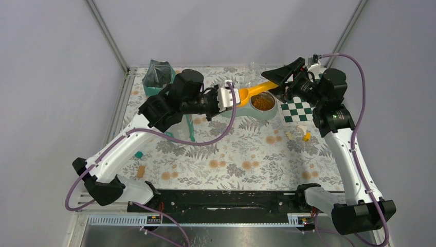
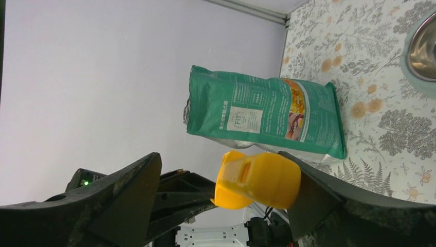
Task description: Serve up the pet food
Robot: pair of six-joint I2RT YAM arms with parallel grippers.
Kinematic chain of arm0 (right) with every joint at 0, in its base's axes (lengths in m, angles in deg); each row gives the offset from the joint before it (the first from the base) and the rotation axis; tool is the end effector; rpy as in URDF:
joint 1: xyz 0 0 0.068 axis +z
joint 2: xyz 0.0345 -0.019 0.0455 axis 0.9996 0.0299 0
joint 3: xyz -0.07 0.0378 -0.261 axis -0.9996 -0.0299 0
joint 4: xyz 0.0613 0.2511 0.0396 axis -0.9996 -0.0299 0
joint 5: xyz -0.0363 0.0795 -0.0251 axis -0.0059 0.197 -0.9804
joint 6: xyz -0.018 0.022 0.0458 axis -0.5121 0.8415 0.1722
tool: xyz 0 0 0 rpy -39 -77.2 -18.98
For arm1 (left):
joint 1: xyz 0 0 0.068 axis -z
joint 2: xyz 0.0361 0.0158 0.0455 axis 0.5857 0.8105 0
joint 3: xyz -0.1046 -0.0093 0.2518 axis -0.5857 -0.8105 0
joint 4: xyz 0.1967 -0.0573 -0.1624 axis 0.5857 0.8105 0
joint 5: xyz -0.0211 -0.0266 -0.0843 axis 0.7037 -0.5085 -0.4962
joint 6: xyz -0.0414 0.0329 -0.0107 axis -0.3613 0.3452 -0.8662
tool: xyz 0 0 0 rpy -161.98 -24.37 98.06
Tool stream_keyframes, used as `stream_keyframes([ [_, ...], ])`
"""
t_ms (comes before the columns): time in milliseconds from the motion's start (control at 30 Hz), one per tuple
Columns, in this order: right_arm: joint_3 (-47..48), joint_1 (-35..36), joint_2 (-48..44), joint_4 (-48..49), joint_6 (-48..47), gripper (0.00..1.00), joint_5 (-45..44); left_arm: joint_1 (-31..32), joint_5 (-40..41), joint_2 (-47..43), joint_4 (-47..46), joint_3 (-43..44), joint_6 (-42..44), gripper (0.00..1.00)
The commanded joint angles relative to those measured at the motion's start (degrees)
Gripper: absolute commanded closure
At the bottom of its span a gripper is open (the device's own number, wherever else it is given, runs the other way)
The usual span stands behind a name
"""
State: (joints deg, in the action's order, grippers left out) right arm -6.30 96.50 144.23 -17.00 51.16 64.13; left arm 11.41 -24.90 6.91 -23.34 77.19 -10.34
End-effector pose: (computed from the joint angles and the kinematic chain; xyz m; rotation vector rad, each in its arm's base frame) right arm 0.2340 0.0544 0.4387 0.3205 1.7275 1.4394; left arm 0.1845 -0.2185 0.4527 1.4564 1.4256 -0.5521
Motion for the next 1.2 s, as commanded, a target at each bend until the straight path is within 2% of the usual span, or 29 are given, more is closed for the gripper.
stream_keyframes([
  [0, 1.61, 0.83, -0.33, 0.68, 1.55, 0.12, 4.39, 0.87, 3.49, -5.12, -8.94, -3.94, 7.52, 1.00],
  [167, 1.11, 1.98, -0.21, -0.15, 2.54, 0.16, 6.61, 2.00, 5.94, -6.22, -11.74, -6.40, 9.76, 1.00],
  [433, 2.21, 4.46, 1.74, 0.19, 2.53, 0.29, 11.09, 3.41, 7.69, -6.56, -13.18, -7.99, 12.84, 1.00],
  [533, 1.97, 4.96, 1.81, -0.56, 2.02, 0.36, 11.13, 3.84, 7.81, -6.73, -13.15, -8.27, 13.09, 1.00],
  [700, 0.79, 5.19, 1.43, 0.08, 2.36, 0.55, 10.10, 4.08, 7.55, -7.92, -13.13, -9.78, 13.45, 1.00],
  [767, 0.37, 5.28, 1.05, 0.49, 2.86, 0.56, 9.49, 4.13, 7.50, -8.43, -13.13, -10.48, 13.52, 1.00],
  [933, -1.15, 5.25, 0.62, 3.42, 4.57, 0.49, 8.81, 4.08, 7.73, -9.07, -12.78, -11.49, 13.49, 1.00],
  [1167, -1.29, 5.24, 0.89, 4.83, 5.03, 0.63, 10.10, 4.10, 7.64, -8.99, -12.52, -11.12, 13.47, 1.00],
])
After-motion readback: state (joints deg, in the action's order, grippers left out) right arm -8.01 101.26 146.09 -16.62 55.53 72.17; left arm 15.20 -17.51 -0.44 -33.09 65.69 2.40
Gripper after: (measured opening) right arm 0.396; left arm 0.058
